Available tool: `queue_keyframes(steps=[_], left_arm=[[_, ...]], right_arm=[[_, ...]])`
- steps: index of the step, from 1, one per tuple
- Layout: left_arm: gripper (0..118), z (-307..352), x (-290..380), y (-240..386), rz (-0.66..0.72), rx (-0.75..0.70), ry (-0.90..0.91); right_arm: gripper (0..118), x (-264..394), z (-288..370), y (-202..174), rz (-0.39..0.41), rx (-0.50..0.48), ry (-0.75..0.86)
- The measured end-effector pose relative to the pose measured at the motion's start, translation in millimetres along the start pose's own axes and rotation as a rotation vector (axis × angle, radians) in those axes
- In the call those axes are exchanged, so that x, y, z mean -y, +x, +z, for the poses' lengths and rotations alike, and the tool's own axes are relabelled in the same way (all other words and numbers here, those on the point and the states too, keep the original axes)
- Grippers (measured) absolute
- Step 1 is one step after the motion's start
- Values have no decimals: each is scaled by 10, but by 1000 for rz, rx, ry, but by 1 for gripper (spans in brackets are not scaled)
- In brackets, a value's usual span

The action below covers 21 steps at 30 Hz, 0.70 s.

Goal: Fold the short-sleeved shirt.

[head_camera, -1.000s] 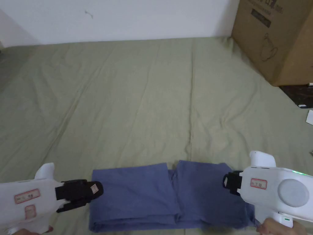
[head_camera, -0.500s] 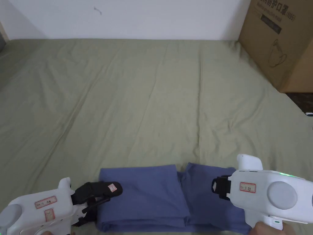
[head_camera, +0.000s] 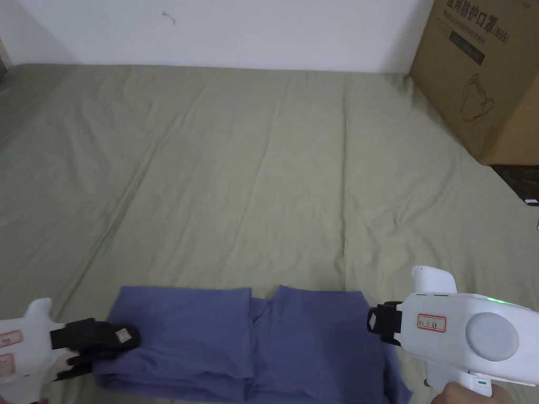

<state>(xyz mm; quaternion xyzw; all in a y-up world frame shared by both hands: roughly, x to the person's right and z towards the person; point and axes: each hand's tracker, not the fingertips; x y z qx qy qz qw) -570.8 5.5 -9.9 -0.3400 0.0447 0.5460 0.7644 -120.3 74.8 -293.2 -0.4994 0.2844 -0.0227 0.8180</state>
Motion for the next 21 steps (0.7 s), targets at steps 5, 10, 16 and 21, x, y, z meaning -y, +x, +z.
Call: queue_keyframes(steps=[5,10,16,21], left_arm=[[12,272,-14,163,-34,-43,60],[12,223,120,831,-196,-32,81],[12,-244,489,1893,-442,53,5],[13,-1152,849,2468,-572,111,-172]], right_arm=[[0,43,-35,65,-26,-7,-6],[0,66,31,149,-35,-13,0],[0,27,190,383,-79,-21,45],[0,28,321,679,-137,-5,80]])
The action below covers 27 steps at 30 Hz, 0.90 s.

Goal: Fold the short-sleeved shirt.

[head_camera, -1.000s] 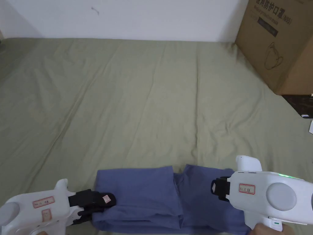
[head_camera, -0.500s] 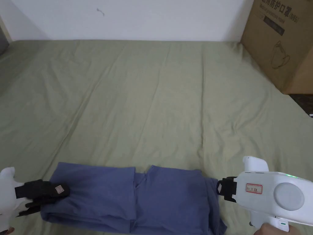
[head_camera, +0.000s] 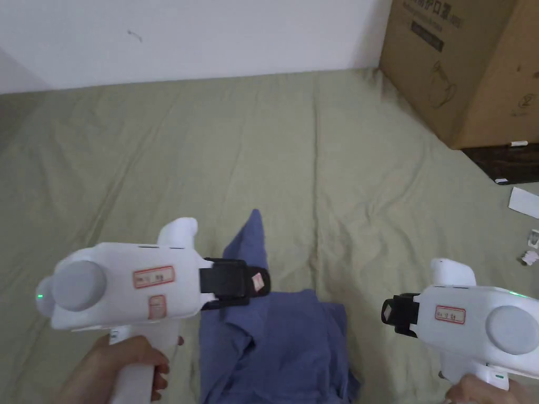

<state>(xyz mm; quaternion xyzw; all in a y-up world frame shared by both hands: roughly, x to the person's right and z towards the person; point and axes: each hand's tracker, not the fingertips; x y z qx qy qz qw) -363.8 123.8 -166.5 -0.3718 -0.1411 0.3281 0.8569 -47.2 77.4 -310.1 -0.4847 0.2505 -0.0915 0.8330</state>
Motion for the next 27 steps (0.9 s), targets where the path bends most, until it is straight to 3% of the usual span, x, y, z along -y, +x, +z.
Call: queue_keyframes(steps=[1,2,4,5,6,9,13,14,15,16,18,21,27], left_arm=[[19,-192,25,59,-11,16,-52],[36,-413,79,97,-17,33,-107],[97,-777,133,56,-24,71,-194],[112,-936,186,34,-1,57,-209],[114,-1043,213,2,14,21,-242],[104,-1001,138,-210,105,-39,-197],[76,-596,27,-446,217,-8,-59],[51,-523,12,-502,209,-50,-37],[16,-450,42,-521,186,-116,-32],[6,-409,82,-537,174,-174,-30],[5,-396,129,-676,188,-200,-53],[3,-503,304,-662,244,-110,-86],[1,-1129,597,-345,188,-93,-207]], right_arm=[[0,-4,11,69,-11,3,2],[0,-5,26,137,-24,11,4],[0,2,52,261,-52,28,7],[0,14,72,334,-67,32,7],[0,22,87,397,-79,36,5],[0,48,140,537,-95,58,8],[0,46,129,622,-108,74,11],[0,41,115,626,-111,73,12],[0,34,95,620,-112,70,12],[0,29,79,608,-111,68,12],[0,25,46,557,-103,62,10],[0,20,4,469,-78,48,2],[0,31,-19,398,-57,29,-8]])
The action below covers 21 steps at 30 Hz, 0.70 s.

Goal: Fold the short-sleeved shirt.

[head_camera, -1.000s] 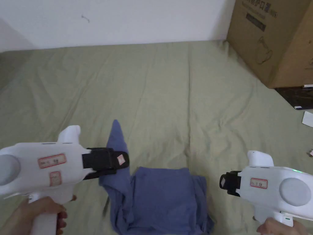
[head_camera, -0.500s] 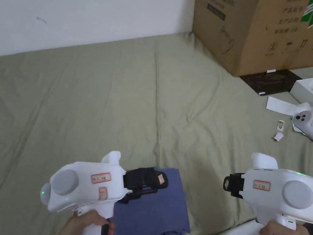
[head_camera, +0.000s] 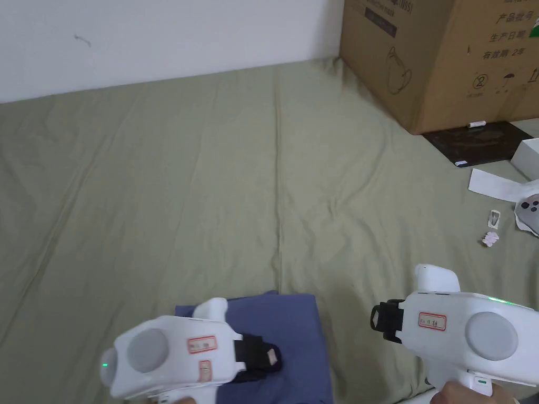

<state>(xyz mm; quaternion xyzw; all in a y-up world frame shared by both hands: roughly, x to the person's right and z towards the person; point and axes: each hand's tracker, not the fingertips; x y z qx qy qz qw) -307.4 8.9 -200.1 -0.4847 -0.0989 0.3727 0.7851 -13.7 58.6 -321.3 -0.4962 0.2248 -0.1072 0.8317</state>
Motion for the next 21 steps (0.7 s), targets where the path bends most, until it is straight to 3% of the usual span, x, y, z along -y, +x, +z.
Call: queue_keyframes(steps=[7,11,17,21], left_arm=[[0,-485,99,469,-147,-29,-96],[0,-463,100,492,-132,26,-105],[0,107,63,376,-170,93,-31],[0,735,-48,-62,-88,71,136]], right_arm=[[0,30,59,19,15,7,-3],[0,40,85,-2,20,9,-5],[0,-5,94,-218,72,-15,-12],[0,-3,10,-584,178,-76,-43]])
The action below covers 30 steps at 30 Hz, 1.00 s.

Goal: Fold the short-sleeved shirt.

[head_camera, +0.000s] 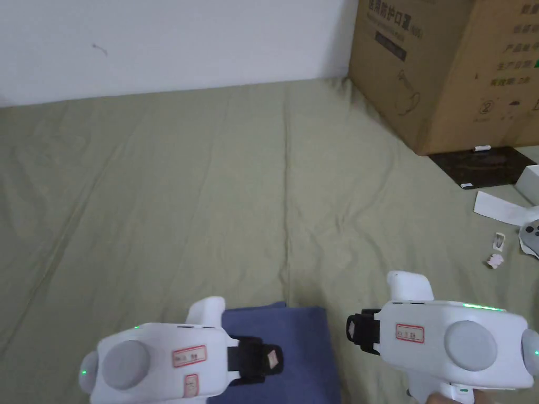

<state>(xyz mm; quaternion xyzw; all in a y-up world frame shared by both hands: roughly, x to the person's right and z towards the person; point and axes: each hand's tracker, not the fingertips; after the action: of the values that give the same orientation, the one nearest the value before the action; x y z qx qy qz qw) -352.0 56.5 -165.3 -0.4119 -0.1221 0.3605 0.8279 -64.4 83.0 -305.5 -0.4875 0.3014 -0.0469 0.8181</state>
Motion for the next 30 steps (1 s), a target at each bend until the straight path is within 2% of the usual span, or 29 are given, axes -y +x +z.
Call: queue_keyframes(steps=[5,8,9,10,11,13,14,15,22,26,27,28,29,30], left_arm=[[0,619,55,-639,126,-88,96],[0,809,175,-907,204,-58,133],[2,839,209,-970,230,-53,142],[10,855,246,-1019,259,-59,154],[26,866,279,-1068,259,-63,147],[83,817,317,-1108,261,-70,133],[104,777,346,-1122,264,-61,121],[115,709,341,-1132,270,-30,100],[116,149,240,-1213,407,178,84],[116,-131,134,-1159,370,260,21],[112,-176,96,-1125,380,278,27],[102,-207,84,-1107,379,281,25],[83,-236,91,-1094,341,203,0],[34,-262,96,-1103,309,131,-26]], right_arm=[[0,46,-366,-485,125,-98,-95],[0,122,-673,-605,150,-95,-170],[0,148,-774,-610,148,-62,-200],[0,171,-862,-606,141,-14,-225],[0,186,-912,-585,136,-34,-217],[0,170,-883,-542,92,-50,-216],[0,148,-867,-533,94,-55,-216],[0,135,-870,-532,101,-57,-221],[0,134,-877,-524,104,-60,-223],[0,115,-874,-450,59,-85,-228],[0,112,-875,-435,46,-91,-229],[0,113,-870,-429,39,-93,-228],[0,118,-858,-437,39,-86,-223],[0,117,-852,-434,39,-87,-222]])
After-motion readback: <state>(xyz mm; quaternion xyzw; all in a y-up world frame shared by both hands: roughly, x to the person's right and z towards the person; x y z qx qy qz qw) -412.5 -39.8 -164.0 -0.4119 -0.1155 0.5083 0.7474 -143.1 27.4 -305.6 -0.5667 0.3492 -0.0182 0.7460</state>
